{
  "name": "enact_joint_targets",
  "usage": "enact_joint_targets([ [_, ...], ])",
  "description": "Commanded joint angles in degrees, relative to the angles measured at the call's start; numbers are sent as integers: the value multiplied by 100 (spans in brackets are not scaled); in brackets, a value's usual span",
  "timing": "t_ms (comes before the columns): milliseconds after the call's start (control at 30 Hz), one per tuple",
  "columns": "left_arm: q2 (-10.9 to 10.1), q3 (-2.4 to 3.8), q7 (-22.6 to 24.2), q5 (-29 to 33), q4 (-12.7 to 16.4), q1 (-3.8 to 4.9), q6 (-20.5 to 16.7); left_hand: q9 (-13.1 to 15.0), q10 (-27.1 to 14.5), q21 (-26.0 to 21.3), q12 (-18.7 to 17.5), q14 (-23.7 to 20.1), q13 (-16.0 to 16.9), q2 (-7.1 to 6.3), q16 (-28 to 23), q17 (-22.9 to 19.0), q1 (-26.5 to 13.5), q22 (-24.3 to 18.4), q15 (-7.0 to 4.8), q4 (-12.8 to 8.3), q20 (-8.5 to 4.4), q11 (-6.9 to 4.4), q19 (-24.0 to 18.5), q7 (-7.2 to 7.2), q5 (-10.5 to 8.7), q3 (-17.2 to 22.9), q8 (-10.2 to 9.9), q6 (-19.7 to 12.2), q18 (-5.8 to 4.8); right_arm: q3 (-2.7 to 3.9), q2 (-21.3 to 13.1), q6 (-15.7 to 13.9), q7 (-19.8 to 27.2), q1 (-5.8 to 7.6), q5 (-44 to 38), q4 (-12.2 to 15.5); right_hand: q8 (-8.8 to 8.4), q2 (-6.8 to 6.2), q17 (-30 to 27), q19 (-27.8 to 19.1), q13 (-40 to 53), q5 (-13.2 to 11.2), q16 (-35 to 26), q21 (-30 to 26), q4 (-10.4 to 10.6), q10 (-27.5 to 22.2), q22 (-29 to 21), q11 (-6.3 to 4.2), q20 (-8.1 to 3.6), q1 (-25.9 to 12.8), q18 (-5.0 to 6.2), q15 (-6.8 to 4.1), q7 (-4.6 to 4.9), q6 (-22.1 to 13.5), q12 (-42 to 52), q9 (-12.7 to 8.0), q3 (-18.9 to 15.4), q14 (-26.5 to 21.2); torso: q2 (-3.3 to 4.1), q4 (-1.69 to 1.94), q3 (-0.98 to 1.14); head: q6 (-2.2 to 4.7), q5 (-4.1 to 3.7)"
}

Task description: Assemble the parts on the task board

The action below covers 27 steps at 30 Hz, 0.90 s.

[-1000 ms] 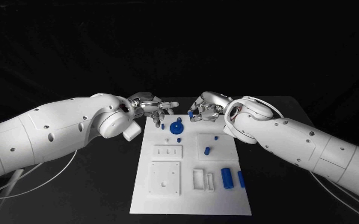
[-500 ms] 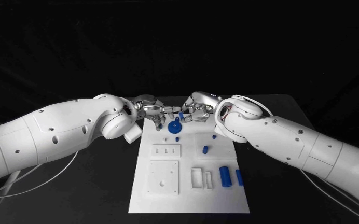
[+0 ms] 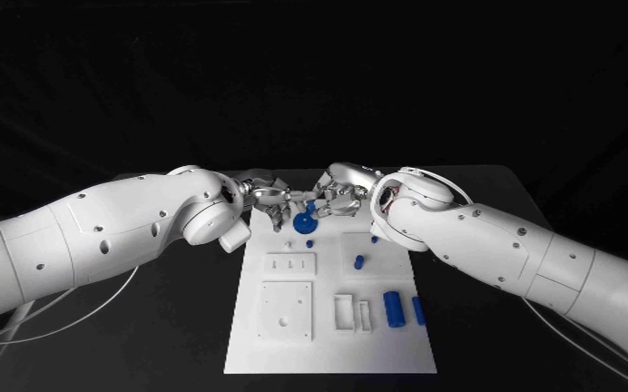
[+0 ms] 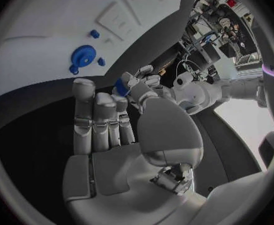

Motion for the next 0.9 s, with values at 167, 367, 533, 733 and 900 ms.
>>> enact_joint_targets([
  [167, 55, -16, -204, -58, -31, -19, -6, -8, -38, -22, 21, -46, -6, -62, 18, -5, -10, 8, 2, 22, 21, 9, -28, 2, -35, -6, -28, -2, 48, 0, -1, 133, -63, 3, -53, 53, 11, 32, -1, 274, 1, 23, -16, 1, 17, 5, 175, -32, -35, 42, -69, -47, 2, 31, 14, 28, 18, 0, -4, 6, -3, -47, 1],
  [367, 69, -24, -279, -58, -41, -27, 3, -20, -32, -41, 32, -43, -12, -114, 36, -22, -38, 49, 0, 126, 19, 8, -13, 3, -81, 61, -30, -8, 51, 0, 6, 156, -79, 3, -53, 62, 12, 27, 1, 276, 0, 23, -19, 10, 36, 5, 173, -34, -36, 31, -66, -47, -1, 31, 12, 28, 3, 3, -3, 2, -4, -59, -23],
  [533, 79, -27, -296, -54, -48, -31, 2, -19, -37, -45, 30, -49, -14, -101, 34, -26, -31, 55, 1, 128, 20, 9, -13, 2, -79, 70, -26, -3, 51, -1, 21, 181, -88, 3, -53, 54, 13, 27, -6, 276, -1, 28, -27, 6, 46, 3, 170, -34, -36, 30, -65, -47, -3, 33, 10, 29, -5, 0, -2, 4, -6, -75, -13],
  [733, 93, -27, -294, -45, -47, -38, -35, -35, -33, -68, 15, -44, -29, -8, 28, -46, -18, 80, 2, 46, 20, 11, -9, -1, -67, -9, -37, 4, 49, -19, 53, 211, -92, 3, -53, 33, 13, 27, -6, 276, -1, 28, -27, 6, 46, 3, 170, -34, -36, 30, -65, -47, -3, 33, 10, 29, -5, 0, 2, -2, -1, -94, 3],
  [900, 116, -27, -306, -42, -62, -39, -29, -44, -29, -85, 12, -42, -33, 39, 33, -54, -12, 107, -1, -10, 18, 8, -1, 2, -60, -57, -47, 9, 50, -45, 71, 231, -92, 3, -53, 34, 12, 26, -3, 276, -2, 29, -27, -1, 61, 2, 165, -35, -36, 28, -65, -48, -4, 34, 9, 30, -19, 3, -1, 3, 1, -123, 1],
])
